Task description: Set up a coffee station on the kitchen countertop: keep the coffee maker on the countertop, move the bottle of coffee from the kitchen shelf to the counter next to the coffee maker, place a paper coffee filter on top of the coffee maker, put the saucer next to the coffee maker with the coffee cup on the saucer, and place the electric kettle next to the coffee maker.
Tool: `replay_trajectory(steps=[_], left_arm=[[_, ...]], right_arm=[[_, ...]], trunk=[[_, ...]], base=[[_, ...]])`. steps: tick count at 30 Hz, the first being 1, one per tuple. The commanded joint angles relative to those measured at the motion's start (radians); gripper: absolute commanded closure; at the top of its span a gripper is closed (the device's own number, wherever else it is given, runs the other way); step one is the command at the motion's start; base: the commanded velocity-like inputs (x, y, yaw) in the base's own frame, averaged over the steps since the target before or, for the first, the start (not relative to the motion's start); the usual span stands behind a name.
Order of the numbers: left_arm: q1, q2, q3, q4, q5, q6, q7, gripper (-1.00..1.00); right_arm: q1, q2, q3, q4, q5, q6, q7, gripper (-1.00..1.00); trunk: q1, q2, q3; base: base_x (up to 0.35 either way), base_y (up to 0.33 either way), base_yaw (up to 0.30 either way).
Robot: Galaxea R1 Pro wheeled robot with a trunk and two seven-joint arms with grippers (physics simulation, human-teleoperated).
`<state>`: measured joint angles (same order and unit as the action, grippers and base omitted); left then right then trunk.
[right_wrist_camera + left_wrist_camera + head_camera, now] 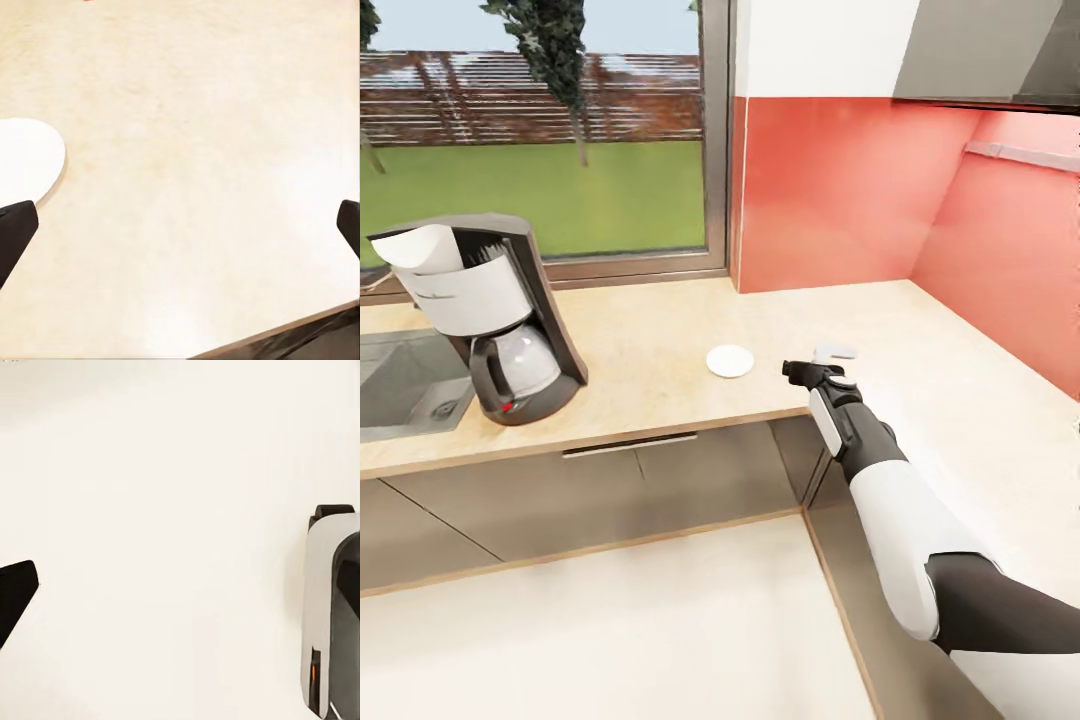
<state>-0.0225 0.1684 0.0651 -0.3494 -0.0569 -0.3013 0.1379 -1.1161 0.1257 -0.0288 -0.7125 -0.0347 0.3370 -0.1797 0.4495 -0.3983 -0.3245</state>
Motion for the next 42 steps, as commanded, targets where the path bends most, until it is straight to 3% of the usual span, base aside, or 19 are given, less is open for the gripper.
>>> replay_trajectory(steps=[1, 3, 6, 12, 15, 20, 21, 24, 29, 32, 33, 34, 36, 37, 38, 40, 41, 42], left_arm=[[0.0, -0.001, 0.002, -0.002, -0.006, -0.003, 0.001, -1.0], [0.0, -0.002, -0.001, -0.019, -0.007, -0.004, -0.001, -1.0], [-0.003, -0.03, -0.011, -0.057, -0.018, -0.004, -0.005, -1.0], [-0.016, -0.052, -0.097, -0.22, -0.019, 0.0, -0.01, -1.0], [-0.029, -0.062, -0.122, -0.282, -0.018, 0.002, -0.034, -1.0], [-0.055, -0.076, -0.135, -0.418, -0.014, 0.019, -0.171, -1.0], [-0.058, -0.08, -0.136, -0.465, -0.012, 0.028, -0.228, -1.0], [-0.061, -0.088, -0.136, -0.54, -0.008, 0.062, -0.314, -1.0], [-0.062, -0.099, -0.135, -0.712, 0.004, 0.197, -0.47, -1.0], [-0.074, -0.103, -0.136, -0.836, 0.07, 0.32, -0.546, -1.0], [-0.085, -0.104, -0.136, -0.892, 0.121, 0.38, -0.572, -1.0], [-0.115, -0.097, -0.133, -0.995, 0.23, 0.486, -0.608, -1.0], [-0.141, -0.089, -0.117, -1.066, 0.31, 0.56, -0.619, -1.0], [-0.153, -0.088, -0.096, -1.086, 0.343, 0.59, -0.621, -1.0], [-0.195, -0.085, -0.04, -1.115, 0.413, 0.663, -0.624, -1.0], [-0.292, -0.084, 0.038, -1.129, 0.477, 0.78, -0.622, -1.0], [-0.344, -0.084, 0.089, -1.131, 0.492, 0.838, -0.622, -1.0], [-0.356, -0.084, 0.1, -1.131, 0.494, 0.85, -0.622, -1.0]], right_arm=[[-0.001, 0.001, -0.002, -0.001, -0.004, 0.005, -0.003, -1.0], [-0.001, 0.001, -0.002, 0.0, -0.004, 0.005, -0.003, -1.0], [-0.001, 0.0, -0.002, 0.0, -0.002, 0.005, -0.003, -1.0], [-0.001, 0.0, -0.002, 0.002, -0.001, 0.005, -0.003, -1.0], [-0.001, 0.0, -0.002, 0.003, -0.001, 0.005, -0.003, -1.0], [-0.001, -0.002, -0.002, 0.004, 0.0, 0.005, -0.003, -1.0], [-0.001, -0.003, -0.002, 0.004, 0.001, 0.005, -0.003, -1.0], [-0.001, -0.003, -0.002, 0.004, 0.001, 0.005, -0.003, -1.0], [-0.001, -0.003, -0.002, 0.005, 0.001, 0.005, -0.003, -1.0], [-0.001, -0.003, -0.002, 0.005, 0.001, 0.005, -0.003, -1.0], [-0.001, -0.003, -0.002, 0.005, 0.001, 0.005, -0.003, -1.0], [-0.001, -0.003, -0.002, 0.004, 0.001, 0.005, -0.003, -1.0], [-0.001, -0.004, -0.002, 0.004, 0.001, 0.005, -0.003, -1.0], [-0.001, -0.004, -0.002, 0.004, 0.001, 0.005, -0.003, -1.0], [-0.001, -0.004, -0.002, 0.004, 0.001, 0.005, -0.003, -1.0], [-0.001, -0.004, -0.002, 0.005, 0.001, 0.005, -0.003, -1.0], [-0.001, -0.004, -0.002, 0.005, 0.001, 0.005, -0.003, -1.0], [-0.001, -0.004, -0.002, 0.005, 0.001, 0.005, -0.003, -1.0]], trunk=[[0.0, -0.002, -0.002], [0.0, -0.002, -0.002], [0.0, -0.002, -0.002], [0.0, -0.002, -0.002], [0.0, -0.002, -0.002], [0.0, -0.002, 0.003], [0.0, -0.002, 0.005], [0.0, -0.002, 0.009], [0.0, -0.002, 0.017], [0.0, -0.002, 0.021], [0.0, -0.002, 0.023], [0.0, -0.002, 0.024], [0.0, -0.002, 0.028], [0.0, -0.002, 0.029], [0.0, -0.002, 0.031], [0.0, -0.002, 0.034], [0.0, -0.002, 0.035], [0.0, -0.002, 0.037]], base=[[-0.007, 0.006, -0.036], [-0.003, 0.003, -0.015], [0.0, 0.0, -0.001], [0.0, 0.0, 0.0], [0.0, 0.0, 0.0], [0.0, 0.0, 0.0], [0.0, 0.0, 0.0], [0.0, 0.0, 0.0], [0.0, 0.0, 0.0], [0.0, 0.0, 0.0], [0.0, 0.0, 0.0], [0.0, 0.0, 0.0], [0.0, 0.0, 0.0], [0.0, 0.0, 0.0], [0.0, 0.0, 0.0], [0.0, 0.0, 0.0], [0.0, 0.0, 0.0], [0.0, 0.0, 0.0]])
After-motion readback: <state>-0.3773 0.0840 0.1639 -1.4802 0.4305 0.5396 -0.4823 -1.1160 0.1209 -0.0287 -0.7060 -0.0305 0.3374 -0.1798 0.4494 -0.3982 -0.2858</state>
